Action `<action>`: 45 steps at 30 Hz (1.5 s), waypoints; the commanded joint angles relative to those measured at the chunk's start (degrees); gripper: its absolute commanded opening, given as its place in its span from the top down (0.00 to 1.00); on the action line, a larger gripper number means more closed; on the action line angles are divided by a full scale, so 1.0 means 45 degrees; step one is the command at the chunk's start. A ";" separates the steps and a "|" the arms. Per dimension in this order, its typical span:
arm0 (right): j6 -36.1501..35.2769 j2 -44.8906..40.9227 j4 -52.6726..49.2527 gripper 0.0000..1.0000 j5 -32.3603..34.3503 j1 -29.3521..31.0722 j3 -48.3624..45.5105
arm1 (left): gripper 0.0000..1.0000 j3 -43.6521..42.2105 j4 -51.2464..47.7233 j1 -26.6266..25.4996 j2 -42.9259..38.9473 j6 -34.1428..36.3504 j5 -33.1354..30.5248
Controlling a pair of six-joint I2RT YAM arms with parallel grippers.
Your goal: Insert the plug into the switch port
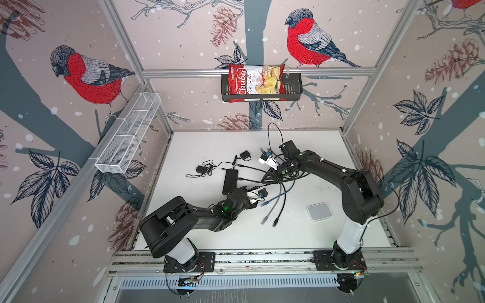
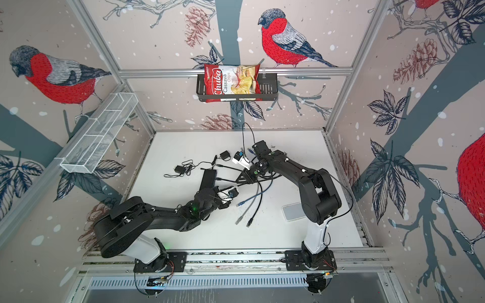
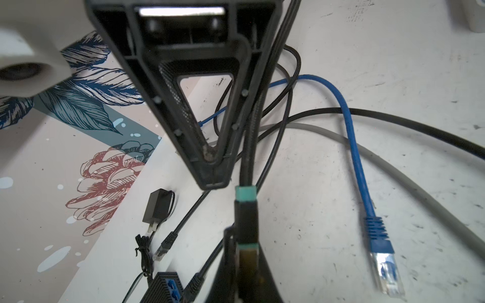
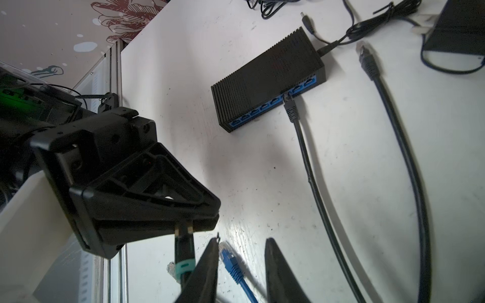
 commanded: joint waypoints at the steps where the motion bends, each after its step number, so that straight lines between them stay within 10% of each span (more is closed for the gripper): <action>1: -0.0075 0.0091 -0.0421 0.68 -0.0436 0.0181 0.0145 | 1.00 0.0074 0.0351 -0.0002 -0.0143 0.0426 -0.0243; 20: -0.0538 0.0372 -0.1270 0.70 -0.1461 0.0592 0.0158 | 1.00 -0.0111 0.0345 0.0000 -0.0284 0.1464 -0.0760; 35: -0.0548 0.0206 -0.0595 0.98 -0.1044 0.0895 -0.0102 | 0.99 -0.0194 0.1113 -0.0002 -0.0243 0.0833 -0.1576; 38: -0.0071 -0.0128 0.0704 0.98 -0.0395 0.0870 -0.0728 | 0.50 -0.0188 0.0910 0.0037 -0.0557 0.0134 -0.1824; 45: 0.0830 -0.1156 0.5520 0.97 0.1106 0.0961 -0.3034 | 0.10 0.0110 -0.1929 0.0517 -0.2482 -0.1754 -0.0960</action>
